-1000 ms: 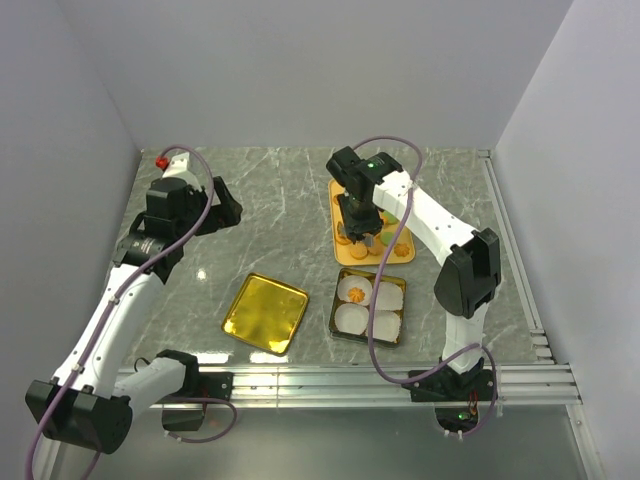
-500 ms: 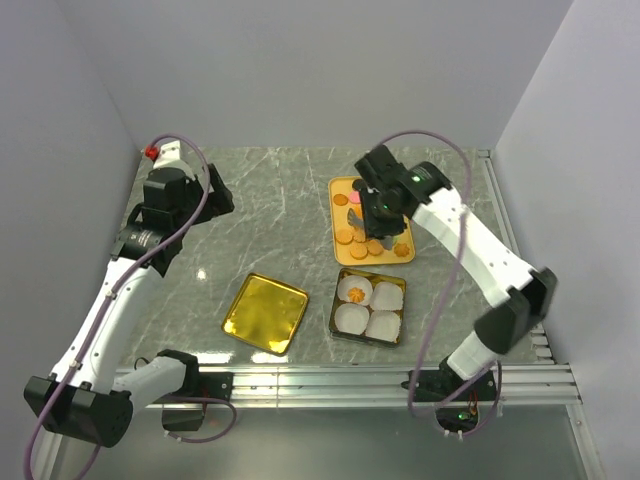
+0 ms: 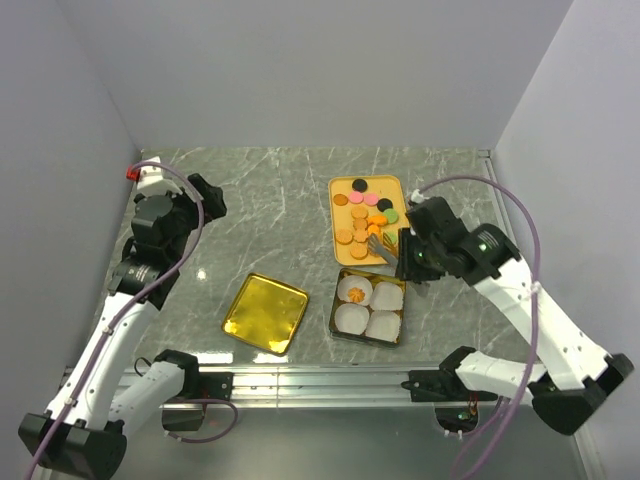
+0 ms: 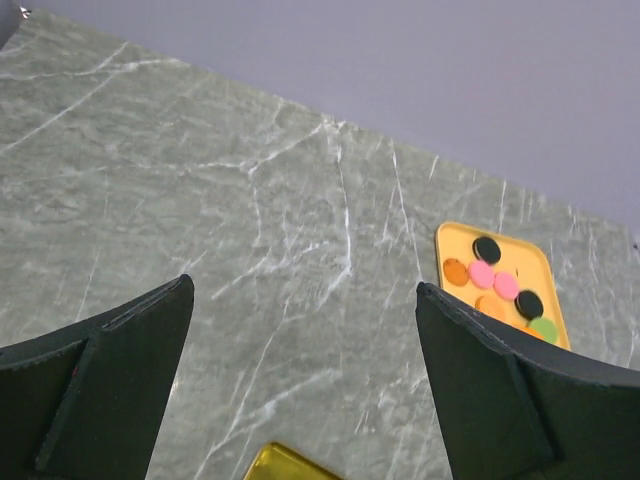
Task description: Pack the cookies
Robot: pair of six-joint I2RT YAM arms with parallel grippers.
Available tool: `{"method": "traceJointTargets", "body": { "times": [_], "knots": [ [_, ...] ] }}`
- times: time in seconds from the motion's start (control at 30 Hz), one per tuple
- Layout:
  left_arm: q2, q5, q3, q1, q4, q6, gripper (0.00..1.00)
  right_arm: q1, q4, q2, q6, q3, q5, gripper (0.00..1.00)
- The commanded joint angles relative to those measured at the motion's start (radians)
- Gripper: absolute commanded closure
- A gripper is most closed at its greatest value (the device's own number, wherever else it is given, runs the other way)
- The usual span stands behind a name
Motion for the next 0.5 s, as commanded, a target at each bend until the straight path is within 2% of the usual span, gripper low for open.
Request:
{"method": "traceJointTargets", "body": {
  "times": [0.0,0.07,0.2,0.33,0.47],
  "knots": [
    [0.018,-0.060,-0.002,-0.003,0.121,-0.038,0.01,0.000,0.016,-0.107,0.032,-0.059,-0.005,0.63],
    [0.060,-0.040,0.014,-0.002,0.100,-0.047,0.01,0.000,-0.003,-0.138,0.030,-0.075,-0.008,0.63],
    [0.138,-0.089,0.075,-0.002,0.009,-0.150,0.00,0.000,-0.046,-0.194,0.027,-0.096,-0.008,0.63],
    [0.183,0.007,0.083,-0.003,-0.026,-0.145,0.00,0.000,-0.074,-0.230,0.029,-0.145,-0.033,0.63],
    [0.154,0.118,0.028,-0.002,0.044,-0.133,0.01,0.000,-0.072,-0.270,0.035,-0.172,-0.060,0.63]
  ]
}}
